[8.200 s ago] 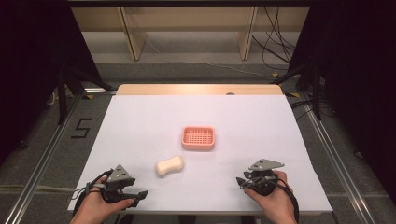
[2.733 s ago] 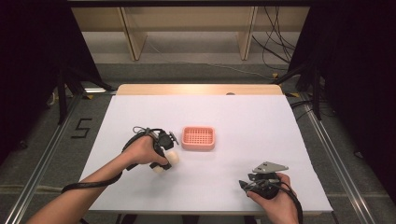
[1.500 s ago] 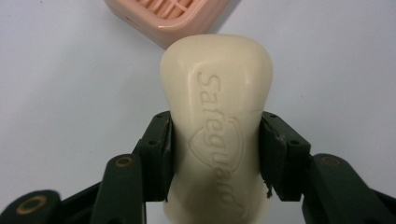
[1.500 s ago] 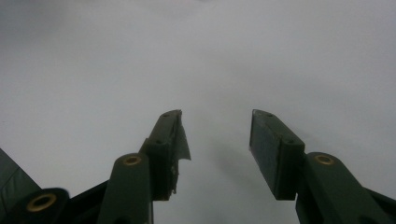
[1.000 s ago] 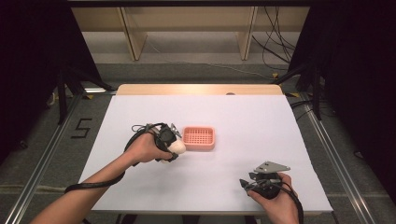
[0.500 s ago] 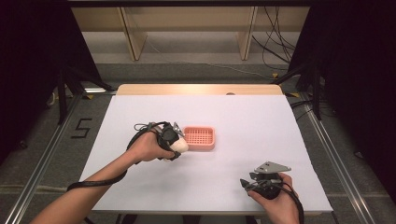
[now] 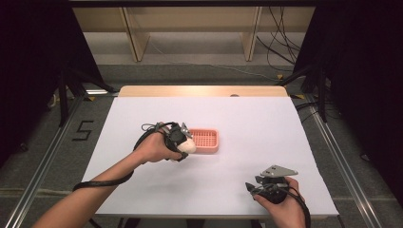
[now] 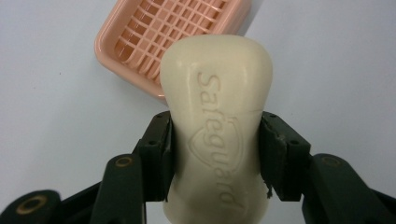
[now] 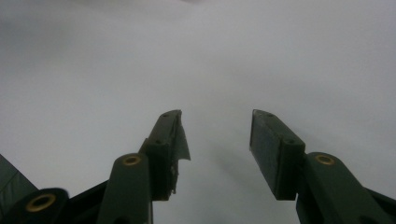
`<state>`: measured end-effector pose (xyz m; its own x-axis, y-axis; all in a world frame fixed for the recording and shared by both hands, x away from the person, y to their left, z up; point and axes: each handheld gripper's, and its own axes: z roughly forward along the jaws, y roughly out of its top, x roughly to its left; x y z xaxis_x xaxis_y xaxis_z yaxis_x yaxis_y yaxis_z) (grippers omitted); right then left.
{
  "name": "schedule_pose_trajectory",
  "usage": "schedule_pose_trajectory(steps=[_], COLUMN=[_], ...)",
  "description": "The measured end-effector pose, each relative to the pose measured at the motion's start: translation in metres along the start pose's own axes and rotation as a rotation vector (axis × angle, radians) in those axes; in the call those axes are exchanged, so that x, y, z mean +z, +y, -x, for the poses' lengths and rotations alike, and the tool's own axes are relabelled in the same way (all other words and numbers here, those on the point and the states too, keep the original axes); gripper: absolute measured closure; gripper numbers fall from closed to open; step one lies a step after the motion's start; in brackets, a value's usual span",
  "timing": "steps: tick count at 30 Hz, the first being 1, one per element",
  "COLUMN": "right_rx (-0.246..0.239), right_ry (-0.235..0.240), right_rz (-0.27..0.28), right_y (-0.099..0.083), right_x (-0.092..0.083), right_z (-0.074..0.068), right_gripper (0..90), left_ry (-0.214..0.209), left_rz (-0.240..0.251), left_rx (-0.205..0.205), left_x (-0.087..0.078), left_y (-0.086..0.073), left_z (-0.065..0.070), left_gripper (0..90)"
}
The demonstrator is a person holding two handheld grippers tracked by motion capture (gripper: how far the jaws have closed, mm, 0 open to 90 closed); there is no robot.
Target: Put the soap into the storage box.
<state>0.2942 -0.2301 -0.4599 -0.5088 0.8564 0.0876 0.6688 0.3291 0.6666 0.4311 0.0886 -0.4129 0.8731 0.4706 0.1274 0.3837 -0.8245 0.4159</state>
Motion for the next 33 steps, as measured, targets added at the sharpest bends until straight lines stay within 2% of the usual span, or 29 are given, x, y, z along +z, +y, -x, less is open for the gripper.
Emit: schedule_pose_trajectory(steps=[1, 2, 3, 5, 6, 7, 8, 9, 11, 13, 14, 16, 17, 18, 21, 24, 33], right_rx=[0.000, -0.044, -0.040, 0.002, 0.001, 0.002, 0.002, -0.002, 0.000, -0.023, -0.038, -0.026, 0.003, -0.016, -0.004, -0.046, -0.039], right_ry=[0.000, 0.008, 0.008, -0.003, -0.003, -0.003, -0.003, -0.008, -0.004, -0.001, 0.002, 0.003, -0.001, -0.003, -0.002, 0.008, -0.002], right_rz=[0.000, 0.030, 0.024, -0.001, 0.001, 0.001, 0.001, 0.000, 0.003, 0.017, 0.022, 0.013, 0.002, 0.010, 0.007, 0.038, 0.035], right_y=[0.000, 0.000, 0.000, -0.001, -0.001, -0.001, -0.001, -0.001, -0.001, -0.001, -0.001, -0.001, -0.001, -0.001, -0.001, 0.000, 0.000], right_x=[0.000, 0.002, 0.001, -0.001, -0.001, -0.001, -0.001, -0.001, -0.001, 0.000, 0.000, 0.000, -0.002, -0.001, -0.002, 0.000, -0.001], right_z=[0.000, 0.003, 0.003, 0.000, 0.000, 0.000, 0.000, 0.001, 0.000, 0.002, 0.003, 0.002, 0.000, 0.001, 0.001, 0.004, 0.003], right_gripper=[54.0, 53.9, 53.9, 53.9, 53.9, 53.9, 53.9, 53.9, 53.9, 53.9, 53.9, 53.9, 54.0, 53.9, 54.0, 54.0, 54.0], left_ry=[0.003, 0.006, 0.004, 0.010, 0.012, 0.010, 0.010, 0.012, 0.013, 0.020, 0.021, 0.026, 0.024, 0.024, 0.026, 0.026, 0.032], left_rz=[0.002, 0.003, 0.008, 0.007, 0.008, 0.011, 0.011, 0.007, 0.012, 0.012, 0.013, 0.013, 0.015, 0.014, 0.015, 0.017, 0.020], left_rx=[0.009, 0.016, 0.013, 0.018, 0.028, 0.011, 0.011, 0.026, 0.026, 0.030, 0.017, 0.032, 0.026, 0.036, 0.042, 0.047, 0.055], left_x=[0.000, 0.000, 0.001, 0.002, 0.002, 0.003, 0.003, 0.002, 0.003, 0.003, 0.004, 0.004, 0.004, 0.004, 0.005, 0.006, 0.007], left_y=[0.001, 0.003, 0.003, 0.005, 0.006, 0.006, 0.006, 0.007, 0.009, 0.010, 0.012, 0.013, 0.015, 0.016, 0.017, 0.020, 0.026], left_z=[0.000, 0.000, 0.000, 0.001, 0.000, 0.002, 0.002, 0.001, 0.001, 0.001, 0.002, 0.001, 0.002, 0.002, 0.002, 0.003, 0.004], left_gripper=[49.6, 49.6, 49.6, 49.6, 49.6, 49.6, 49.6, 49.6, 49.6, 49.6, 49.6, 49.6, 49.6, 49.6, 49.6, 49.6, 49.6])
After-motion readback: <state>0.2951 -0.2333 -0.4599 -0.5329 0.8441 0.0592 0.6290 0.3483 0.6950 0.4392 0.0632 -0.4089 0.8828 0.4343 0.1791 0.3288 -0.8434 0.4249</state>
